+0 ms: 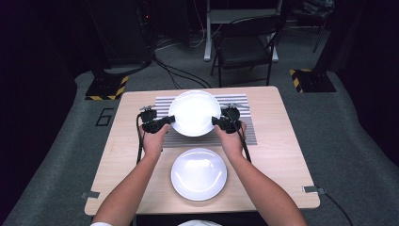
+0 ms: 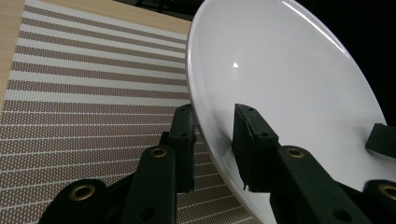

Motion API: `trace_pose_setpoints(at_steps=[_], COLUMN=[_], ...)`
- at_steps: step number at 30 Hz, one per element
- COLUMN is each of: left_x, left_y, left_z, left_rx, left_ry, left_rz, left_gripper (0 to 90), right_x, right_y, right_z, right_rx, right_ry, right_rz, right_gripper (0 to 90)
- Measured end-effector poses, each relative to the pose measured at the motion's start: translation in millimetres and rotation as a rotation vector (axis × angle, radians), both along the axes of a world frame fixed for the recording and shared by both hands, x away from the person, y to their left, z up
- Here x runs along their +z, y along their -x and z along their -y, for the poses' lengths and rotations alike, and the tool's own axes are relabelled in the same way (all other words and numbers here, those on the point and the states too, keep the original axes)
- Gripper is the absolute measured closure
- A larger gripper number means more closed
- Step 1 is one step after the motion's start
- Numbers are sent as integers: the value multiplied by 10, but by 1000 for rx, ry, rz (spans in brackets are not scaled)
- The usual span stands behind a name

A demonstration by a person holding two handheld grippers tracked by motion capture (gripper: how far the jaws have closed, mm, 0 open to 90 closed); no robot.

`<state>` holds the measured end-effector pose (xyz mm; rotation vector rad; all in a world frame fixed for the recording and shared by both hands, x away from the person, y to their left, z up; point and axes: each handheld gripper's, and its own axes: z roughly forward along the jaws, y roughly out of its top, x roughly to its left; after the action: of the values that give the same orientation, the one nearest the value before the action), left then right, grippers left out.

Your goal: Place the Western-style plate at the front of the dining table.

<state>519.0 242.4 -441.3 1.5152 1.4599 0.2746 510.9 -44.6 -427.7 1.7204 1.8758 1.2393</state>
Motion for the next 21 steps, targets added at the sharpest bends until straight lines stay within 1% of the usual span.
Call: trace_pose_setpoints(at_steps=[2, 3, 4, 7, 10, 16, 21], left_x=[-14, -21, -26, -27, -15, -11, -40], left_y=[-14, -24, -33, -60, -84, -125, -159], left_z=[-2, 1, -1, 15, 27, 79, 101], left_rx=[1, 4, 4, 13, 9, 6, 4], left_ry=[3, 6, 0, 1, -19, -48, -49], left_rz=[-6, -3, -5, -3, 5, 1, -5], left_gripper=[694, 694, 694, 694, 694, 694, 693], right_x=[-8, -13, -19, -33, -35, -54, -75], right_y=[-15, -24, -32, -50, -64, -98, -120], right_z=[-6, -8, -9, -15, -19, -5, 3], right_rx=[-3, -3, -3, -8, -11, -27, -37], right_ry=[2, 3, 2, 4, 8, 13, 22], right_rz=[-1, 0, 0, -4, -1, -3, -8], right_gripper=[641, 641, 641, 640, 640, 640, 640])
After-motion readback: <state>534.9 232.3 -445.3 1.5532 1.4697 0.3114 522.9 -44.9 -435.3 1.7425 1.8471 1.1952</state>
